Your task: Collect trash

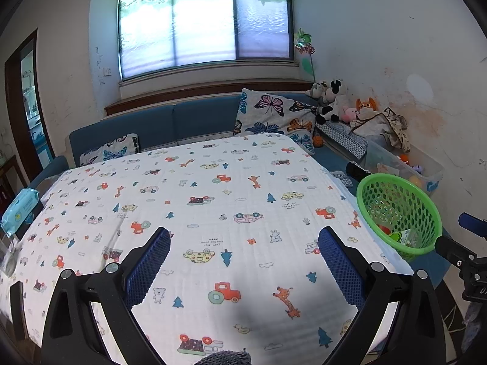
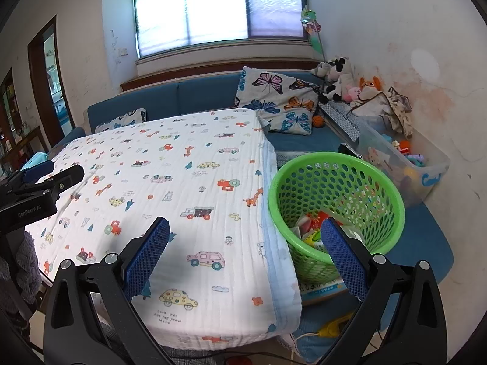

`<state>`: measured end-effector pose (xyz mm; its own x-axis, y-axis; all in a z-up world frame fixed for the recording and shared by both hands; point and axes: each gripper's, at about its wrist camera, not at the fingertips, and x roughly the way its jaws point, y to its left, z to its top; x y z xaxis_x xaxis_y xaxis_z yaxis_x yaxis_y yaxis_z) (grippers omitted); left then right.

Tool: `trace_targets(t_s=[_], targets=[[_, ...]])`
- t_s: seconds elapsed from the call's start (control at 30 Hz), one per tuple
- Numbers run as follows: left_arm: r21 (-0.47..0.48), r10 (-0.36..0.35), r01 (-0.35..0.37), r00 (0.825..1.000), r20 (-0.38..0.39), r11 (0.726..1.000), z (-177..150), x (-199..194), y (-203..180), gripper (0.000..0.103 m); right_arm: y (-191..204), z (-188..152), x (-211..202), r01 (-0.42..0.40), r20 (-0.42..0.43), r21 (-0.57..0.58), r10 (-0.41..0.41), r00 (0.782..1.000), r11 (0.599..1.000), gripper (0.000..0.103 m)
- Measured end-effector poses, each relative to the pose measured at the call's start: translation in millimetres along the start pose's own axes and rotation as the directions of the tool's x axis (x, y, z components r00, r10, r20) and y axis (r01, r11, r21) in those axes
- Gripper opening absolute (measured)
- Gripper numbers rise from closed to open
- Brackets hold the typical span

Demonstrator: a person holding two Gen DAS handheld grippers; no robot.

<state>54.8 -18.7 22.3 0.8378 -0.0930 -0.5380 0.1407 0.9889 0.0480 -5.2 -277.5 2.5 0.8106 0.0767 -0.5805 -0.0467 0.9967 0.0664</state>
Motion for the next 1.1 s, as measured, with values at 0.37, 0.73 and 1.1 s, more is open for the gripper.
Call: trace_targets(t_s=[0.37,0.73,1.1], targets=[[-0.005,0.006,-0.006,1.0,-0.001,1.0,0.8,-0.8,3.7,0.095,1.5,-1.7,0.8,-0.006,-0.003,0.0,0.006,1.0,1.0,0.099],[-0.006,0.01,-0.01,1.0,-0.001,1.0,0.5,-0.5,4.6,0.095,1.9,-1.7,0.6,-0.004,-0.002,-0.001,0.004,1.0,1.0,0.099],[-0.013,0.024,-0.024,1.0,0.006,1.0,-2.1,-1.9,7.4,0.095,2.7,-2.5,1.4,-0.007,-0.004,0.0,0.007,1.0,1.0,0.099]])
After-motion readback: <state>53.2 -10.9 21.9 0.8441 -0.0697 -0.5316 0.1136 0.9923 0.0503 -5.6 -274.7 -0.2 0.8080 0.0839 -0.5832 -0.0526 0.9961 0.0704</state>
